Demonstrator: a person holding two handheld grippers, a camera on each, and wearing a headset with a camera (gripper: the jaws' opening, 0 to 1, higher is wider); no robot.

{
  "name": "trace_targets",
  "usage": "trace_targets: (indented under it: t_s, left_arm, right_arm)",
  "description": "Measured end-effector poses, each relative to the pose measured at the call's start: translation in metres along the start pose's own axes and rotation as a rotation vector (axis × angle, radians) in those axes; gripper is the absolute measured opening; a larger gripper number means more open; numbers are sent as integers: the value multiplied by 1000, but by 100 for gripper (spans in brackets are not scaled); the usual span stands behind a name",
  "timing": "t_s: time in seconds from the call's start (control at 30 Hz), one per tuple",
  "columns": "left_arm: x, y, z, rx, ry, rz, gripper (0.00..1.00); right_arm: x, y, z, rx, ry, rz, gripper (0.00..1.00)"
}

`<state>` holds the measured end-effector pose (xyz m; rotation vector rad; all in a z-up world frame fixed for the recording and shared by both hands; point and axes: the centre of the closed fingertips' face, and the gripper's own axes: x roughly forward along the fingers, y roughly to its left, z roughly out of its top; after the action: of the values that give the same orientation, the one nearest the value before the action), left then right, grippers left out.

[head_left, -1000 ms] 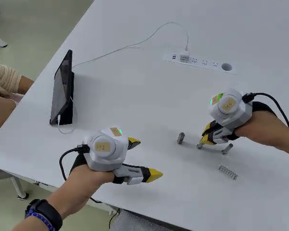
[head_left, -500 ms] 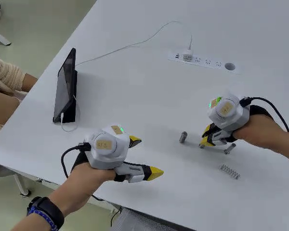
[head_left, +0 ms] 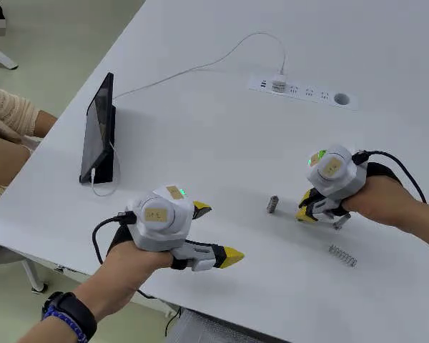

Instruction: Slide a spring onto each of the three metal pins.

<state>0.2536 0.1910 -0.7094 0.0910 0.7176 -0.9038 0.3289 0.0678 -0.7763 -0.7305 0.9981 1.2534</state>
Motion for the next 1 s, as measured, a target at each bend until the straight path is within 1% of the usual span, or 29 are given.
trace_targets:
  t_s: [0.13,0.27,0.37,0.43,0.57,0.77,0.83,1.0]
  left_arm:
    - [0,-1,1,5,1,-1,68]
    - [-1,-1,2,8,1,1,68]
    - [-1,-3,3,11,0,-1,68]
    - [-1,-4,4,14,0,-2,68]
    - [0,-6,5,19,1,-7,68]
    - [1,-11,10,31,-6,-14,68]
    - [1,-12,12,36,-6,-15,68]
    - [1,-15,14,44,-10,-22,68]
  right_arm:
    - [-1,-1,0,2,-5,-3,14]
    - [-5,-1,-1,20,-15,1,19]
    - [-11,-2,-3,24,-26,-11,23]
    - [-16,-4,-4,36,-41,-31,25]
    - [-26,-2,-6,97,-76,-39,32]
    - [-37,1,-12,141,-122,-71,39]
    - [-41,3,-12,163,-148,-85,41]
    - [-47,10,-13,246,-219,-87,45]
